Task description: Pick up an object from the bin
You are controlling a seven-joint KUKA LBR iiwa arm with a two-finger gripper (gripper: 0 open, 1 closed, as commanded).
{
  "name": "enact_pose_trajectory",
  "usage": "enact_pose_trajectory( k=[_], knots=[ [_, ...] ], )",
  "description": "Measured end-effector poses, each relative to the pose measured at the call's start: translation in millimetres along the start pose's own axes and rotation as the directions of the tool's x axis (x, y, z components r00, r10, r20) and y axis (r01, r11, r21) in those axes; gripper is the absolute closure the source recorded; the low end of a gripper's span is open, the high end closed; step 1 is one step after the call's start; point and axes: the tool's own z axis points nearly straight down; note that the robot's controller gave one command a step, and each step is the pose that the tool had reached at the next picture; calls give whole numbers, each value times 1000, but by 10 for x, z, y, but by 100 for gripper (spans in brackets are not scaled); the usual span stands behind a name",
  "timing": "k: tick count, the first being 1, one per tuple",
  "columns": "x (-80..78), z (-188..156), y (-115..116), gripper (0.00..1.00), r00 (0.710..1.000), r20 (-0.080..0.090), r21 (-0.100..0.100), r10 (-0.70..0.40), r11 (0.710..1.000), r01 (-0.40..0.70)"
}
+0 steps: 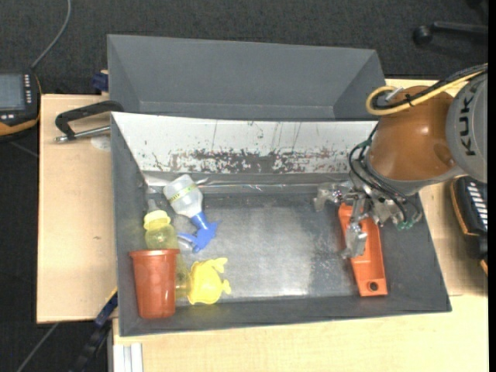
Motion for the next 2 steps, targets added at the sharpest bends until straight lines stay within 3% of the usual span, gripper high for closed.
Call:
enact_pose_trajectory(
  k=[1, 2],
  knots=[
    [168, -125, -386, 0, 956, 13, 8, -292, 957, 292],
    [224, 103, -256, 0, 783, 4, 3, -622, 783, 622]
  ],
)
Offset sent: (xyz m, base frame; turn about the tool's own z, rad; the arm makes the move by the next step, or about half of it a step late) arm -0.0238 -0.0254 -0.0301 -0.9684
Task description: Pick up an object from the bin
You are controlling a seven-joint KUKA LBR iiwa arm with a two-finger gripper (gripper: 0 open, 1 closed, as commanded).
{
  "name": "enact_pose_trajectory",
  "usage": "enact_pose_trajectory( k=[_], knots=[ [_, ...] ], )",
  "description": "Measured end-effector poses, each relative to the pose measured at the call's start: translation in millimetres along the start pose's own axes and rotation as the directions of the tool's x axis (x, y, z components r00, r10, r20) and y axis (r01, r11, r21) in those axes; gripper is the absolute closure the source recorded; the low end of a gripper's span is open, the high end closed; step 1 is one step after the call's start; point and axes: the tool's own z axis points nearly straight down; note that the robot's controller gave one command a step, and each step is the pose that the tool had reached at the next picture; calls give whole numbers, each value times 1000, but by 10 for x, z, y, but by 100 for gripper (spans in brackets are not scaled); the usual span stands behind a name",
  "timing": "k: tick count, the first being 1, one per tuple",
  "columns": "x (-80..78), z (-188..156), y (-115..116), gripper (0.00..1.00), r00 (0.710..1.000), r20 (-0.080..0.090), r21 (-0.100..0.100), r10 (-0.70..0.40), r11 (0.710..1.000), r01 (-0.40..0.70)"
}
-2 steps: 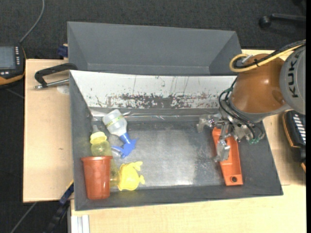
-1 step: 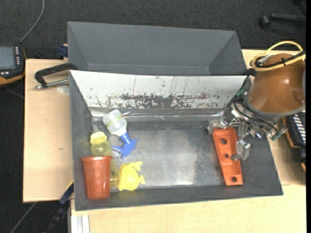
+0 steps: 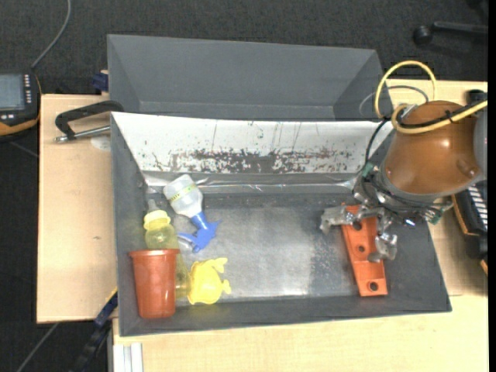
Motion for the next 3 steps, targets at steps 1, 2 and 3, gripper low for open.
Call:
enact_pose_trajectory(
  k=[1, 2, 3],
  knots=[
    [-75, 182, -316, 100, 992, 10, 16, -123, 992, 123],
    [-75, 181, -316, 100, 992, 10, 16, -123, 992, 122],
    [-74, 154, -309, 100, 992, 11, 15, -123, 992, 123]
  ],
)
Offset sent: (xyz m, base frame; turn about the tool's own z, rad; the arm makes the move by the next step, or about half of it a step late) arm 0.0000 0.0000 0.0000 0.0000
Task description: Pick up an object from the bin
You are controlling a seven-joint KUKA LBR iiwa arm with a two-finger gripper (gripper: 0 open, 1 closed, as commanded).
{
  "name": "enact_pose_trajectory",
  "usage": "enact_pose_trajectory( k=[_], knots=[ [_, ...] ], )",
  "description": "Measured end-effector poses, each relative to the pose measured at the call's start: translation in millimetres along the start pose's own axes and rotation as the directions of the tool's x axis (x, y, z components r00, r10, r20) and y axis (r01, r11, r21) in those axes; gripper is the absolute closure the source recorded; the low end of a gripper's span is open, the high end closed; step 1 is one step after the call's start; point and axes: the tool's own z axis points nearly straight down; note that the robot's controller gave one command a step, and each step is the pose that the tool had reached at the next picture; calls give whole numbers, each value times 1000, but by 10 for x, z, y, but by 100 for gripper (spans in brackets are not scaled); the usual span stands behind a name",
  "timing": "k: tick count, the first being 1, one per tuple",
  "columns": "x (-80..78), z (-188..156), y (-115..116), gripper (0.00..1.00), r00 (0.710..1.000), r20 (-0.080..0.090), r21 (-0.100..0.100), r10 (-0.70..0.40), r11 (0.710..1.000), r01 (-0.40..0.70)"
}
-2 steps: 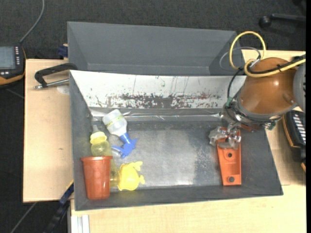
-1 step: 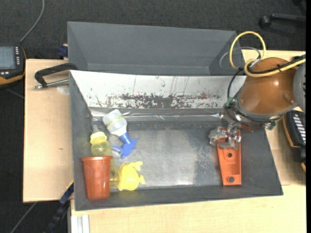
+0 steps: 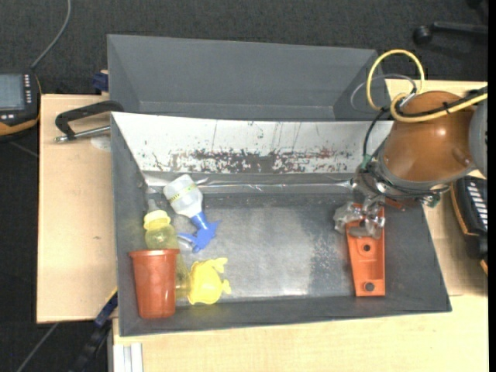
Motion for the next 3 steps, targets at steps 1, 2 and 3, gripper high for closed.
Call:
enact_pose_trajectory(
  k=[1, 2, 3],
  knots=[
    [-2, -194, 17, 100, 1000, -1, -6, 0, 1000, 0],
    [-9, -452, -3, 100, 1000, 0, 0, 0, 1000, 0],
    [-15, -598, -9, 100, 1000, 1, 2, 1, 1000, -1]
  ],
)
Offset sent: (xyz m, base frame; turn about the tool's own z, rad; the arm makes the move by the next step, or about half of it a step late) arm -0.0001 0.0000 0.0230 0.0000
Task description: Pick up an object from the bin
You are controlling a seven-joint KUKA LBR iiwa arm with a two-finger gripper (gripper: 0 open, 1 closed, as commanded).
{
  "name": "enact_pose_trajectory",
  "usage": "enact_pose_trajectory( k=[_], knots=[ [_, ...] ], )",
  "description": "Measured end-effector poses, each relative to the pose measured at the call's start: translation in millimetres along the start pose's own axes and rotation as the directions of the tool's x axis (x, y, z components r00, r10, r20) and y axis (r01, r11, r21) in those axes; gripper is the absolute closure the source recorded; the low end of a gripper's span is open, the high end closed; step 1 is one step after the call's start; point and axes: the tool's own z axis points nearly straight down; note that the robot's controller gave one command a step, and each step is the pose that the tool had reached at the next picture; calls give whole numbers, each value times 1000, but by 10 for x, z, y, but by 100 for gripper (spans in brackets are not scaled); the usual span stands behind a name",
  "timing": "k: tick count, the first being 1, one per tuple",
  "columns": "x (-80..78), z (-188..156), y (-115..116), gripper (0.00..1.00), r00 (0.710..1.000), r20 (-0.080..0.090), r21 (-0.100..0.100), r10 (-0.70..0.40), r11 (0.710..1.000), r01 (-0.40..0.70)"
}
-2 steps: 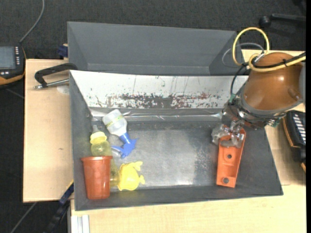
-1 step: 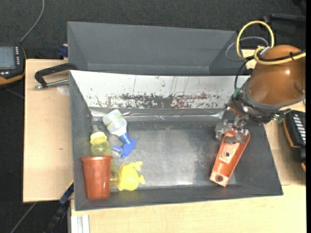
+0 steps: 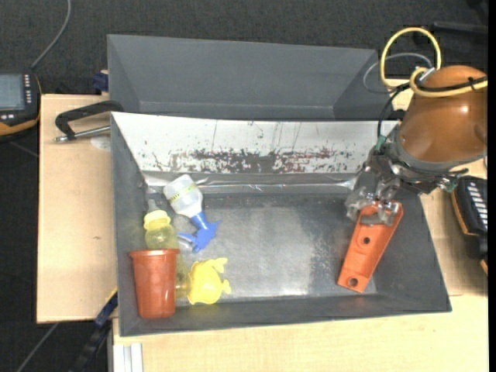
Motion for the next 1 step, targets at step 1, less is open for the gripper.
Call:
enact_pose_trajectory(
  k=[1],
  knots=[
    [-4, -124, -2, 100, 1000, 1, 1, 0, 1000, 0]
  ],
)
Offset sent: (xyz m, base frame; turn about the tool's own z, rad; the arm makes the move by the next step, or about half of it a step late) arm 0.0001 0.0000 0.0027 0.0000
